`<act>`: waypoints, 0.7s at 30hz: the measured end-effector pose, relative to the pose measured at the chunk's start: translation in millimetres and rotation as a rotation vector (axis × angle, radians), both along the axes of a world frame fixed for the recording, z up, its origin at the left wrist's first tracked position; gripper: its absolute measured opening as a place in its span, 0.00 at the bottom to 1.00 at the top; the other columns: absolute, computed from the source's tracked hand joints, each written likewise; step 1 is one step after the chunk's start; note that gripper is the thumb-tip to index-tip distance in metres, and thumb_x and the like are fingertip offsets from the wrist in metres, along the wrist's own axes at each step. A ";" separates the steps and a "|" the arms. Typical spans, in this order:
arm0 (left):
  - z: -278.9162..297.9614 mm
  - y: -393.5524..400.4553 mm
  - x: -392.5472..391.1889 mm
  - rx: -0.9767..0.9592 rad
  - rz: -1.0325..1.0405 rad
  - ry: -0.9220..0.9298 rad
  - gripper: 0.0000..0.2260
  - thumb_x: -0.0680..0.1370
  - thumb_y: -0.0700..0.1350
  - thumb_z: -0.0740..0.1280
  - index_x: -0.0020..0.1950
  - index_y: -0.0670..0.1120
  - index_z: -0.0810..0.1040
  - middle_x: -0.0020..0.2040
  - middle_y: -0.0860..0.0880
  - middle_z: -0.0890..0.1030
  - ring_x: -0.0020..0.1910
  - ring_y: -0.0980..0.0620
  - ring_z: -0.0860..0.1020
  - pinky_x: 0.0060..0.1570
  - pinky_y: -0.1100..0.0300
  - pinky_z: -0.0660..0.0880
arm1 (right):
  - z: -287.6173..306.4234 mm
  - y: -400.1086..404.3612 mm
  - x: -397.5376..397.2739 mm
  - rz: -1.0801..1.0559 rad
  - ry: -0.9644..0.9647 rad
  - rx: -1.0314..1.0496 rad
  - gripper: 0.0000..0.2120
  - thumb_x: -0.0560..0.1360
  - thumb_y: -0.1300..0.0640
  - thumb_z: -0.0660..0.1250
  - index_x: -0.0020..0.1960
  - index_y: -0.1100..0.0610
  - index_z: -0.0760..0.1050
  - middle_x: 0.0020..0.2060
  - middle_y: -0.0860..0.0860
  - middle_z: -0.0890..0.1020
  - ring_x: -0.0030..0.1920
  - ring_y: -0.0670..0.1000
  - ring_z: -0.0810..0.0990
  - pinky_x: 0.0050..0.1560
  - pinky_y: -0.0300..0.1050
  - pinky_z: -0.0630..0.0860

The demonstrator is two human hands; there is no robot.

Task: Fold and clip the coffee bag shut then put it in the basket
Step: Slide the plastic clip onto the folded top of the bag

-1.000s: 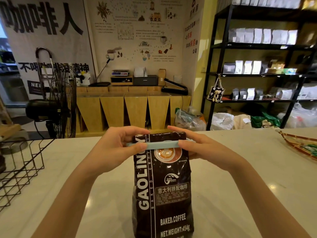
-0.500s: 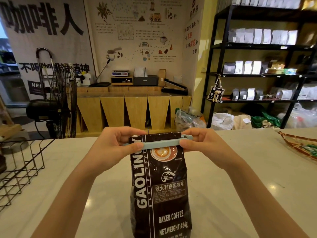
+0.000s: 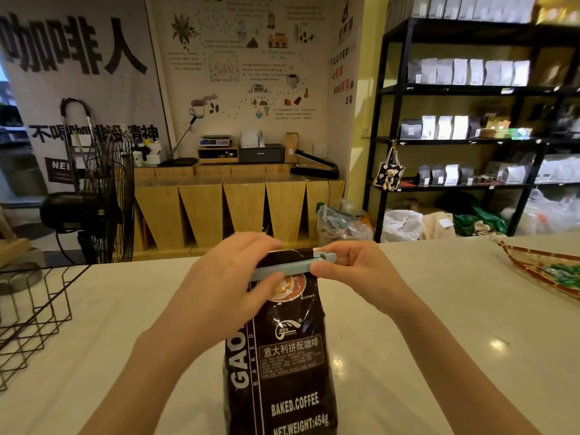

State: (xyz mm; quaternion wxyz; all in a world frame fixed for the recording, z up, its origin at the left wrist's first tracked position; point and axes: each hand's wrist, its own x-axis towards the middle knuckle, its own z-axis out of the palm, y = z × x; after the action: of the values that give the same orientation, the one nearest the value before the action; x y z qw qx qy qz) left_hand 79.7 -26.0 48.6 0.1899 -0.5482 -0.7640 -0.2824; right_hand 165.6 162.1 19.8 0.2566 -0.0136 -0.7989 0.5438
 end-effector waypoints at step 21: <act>-4.1 28.9 -0.9 -0.045 0.042 -0.062 0.13 0.73 0.54 0.63 0.57 0.54 0.75 0.46 0.56 0.82 0.43 0.57 0.76 0.43 0.61 0.69 | -2.8 -6.7 -1.8 0.042 0.143 -0.053 0.08 0.68 0.66 0.70 0.43 0.56 0.81 0.32 0.44 0.85 0.38 0.45 0.84 0.38 0.33 0.77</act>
State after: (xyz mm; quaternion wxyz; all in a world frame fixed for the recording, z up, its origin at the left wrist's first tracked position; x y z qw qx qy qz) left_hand 78.8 2.9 44.5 0.1596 -0.5270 -0.7871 -0.2779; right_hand 163.7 155.4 17.0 0.3012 0.0354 -0.7639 0.5697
